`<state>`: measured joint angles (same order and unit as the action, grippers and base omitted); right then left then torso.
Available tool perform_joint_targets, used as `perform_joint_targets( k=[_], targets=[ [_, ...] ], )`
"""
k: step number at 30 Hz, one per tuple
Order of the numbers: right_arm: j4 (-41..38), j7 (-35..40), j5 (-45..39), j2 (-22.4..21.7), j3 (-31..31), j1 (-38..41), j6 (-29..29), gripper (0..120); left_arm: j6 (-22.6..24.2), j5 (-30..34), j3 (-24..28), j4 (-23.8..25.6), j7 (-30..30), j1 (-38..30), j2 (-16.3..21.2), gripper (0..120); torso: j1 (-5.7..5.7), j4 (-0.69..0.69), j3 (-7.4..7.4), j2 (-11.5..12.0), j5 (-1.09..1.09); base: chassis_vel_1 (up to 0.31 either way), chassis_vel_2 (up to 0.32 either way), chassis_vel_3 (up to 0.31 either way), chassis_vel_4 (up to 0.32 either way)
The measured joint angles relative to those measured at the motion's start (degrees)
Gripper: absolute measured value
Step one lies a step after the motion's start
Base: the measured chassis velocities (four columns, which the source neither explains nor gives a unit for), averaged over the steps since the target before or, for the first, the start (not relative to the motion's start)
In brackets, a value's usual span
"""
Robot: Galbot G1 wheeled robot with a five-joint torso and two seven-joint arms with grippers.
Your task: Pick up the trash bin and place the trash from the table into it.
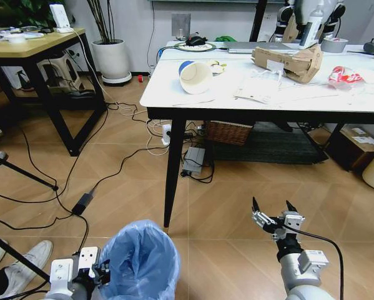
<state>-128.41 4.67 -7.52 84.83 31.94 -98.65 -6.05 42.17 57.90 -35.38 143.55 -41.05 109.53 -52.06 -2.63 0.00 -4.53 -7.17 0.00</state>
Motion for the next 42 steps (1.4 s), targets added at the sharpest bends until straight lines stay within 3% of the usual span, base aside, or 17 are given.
perform_joint_targets(
  k=[7, 16, 24, 42],
  targets=[
    [-0.11, -0.03, 0.1, -0.01, 0.19, -0.22, 0.1, 100, -0.02, 1.54, 0.32, -0.15, 1.61, -3.55, 0.66, 0, 0.0, 0.0, 0.0, 0.0, 0.0, 0.0, 0.0, 0.0, 0.0],
    [1.21, -0.13, 0.93, 0.48, -0.62, 0.2, 0.37, 100, -0.09, 8.34, 2.57, -0.2, 3.48, -14.82, 2.59, 0, 0.0, -0.04, 0.0, 0.0, 0.0, 0.0, 0.0, 0.0, 0.0],
    [1.87, -0.22, 0.93, -0.19, -0.89, 0.41, 0.41, 100, -0.08, 14.09, 5.7, -0.27, 0.65, -15.12, 4.05, 0, 0.0, 0.0, 0.0, 0.0, 0.0, 0.0, 0.0, 0.0, 0.0],
    [1.59, -0.26, 0.92, 0.27, -0.93, 0.66, 0.25, 100, -0.04, 12.74, 7.49, -0.3, 0.85, -14.32, 5.47, 0, -0.26, 0.0, -0.47, -0.73, 0.0, 0.0, 0.0, 0.0, 0.0]
  ],
)
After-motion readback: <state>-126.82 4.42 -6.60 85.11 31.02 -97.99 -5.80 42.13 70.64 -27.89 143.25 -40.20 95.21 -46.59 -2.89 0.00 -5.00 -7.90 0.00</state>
